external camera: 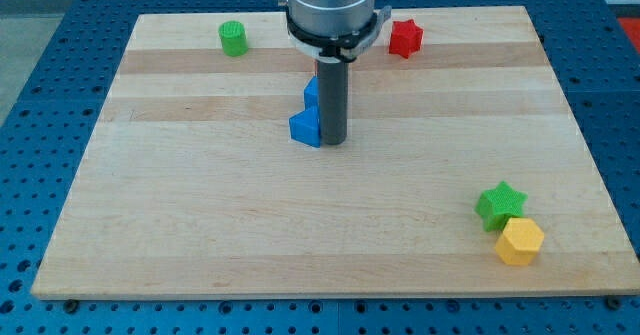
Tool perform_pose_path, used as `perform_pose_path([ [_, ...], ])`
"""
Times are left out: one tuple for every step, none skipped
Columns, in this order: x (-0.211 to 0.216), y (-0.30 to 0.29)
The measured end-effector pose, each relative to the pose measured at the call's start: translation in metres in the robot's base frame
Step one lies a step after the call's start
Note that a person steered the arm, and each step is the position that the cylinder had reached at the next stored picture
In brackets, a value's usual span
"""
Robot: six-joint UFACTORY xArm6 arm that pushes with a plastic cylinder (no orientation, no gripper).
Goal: Push the green star below blue triangle
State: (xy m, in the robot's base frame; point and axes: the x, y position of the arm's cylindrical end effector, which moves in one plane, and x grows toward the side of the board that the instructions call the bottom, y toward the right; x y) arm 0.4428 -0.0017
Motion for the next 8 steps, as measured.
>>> perform_pose_path([
  [-0.005, 0.048],
  [-0.012, 0.161],
  [0.026, 0.256],
  [0.084, 0.287],
  [0.118, 0.206],
  [0.112, 0.111],
  [0.084, 0.064],
  [0.087, 0.097],
])
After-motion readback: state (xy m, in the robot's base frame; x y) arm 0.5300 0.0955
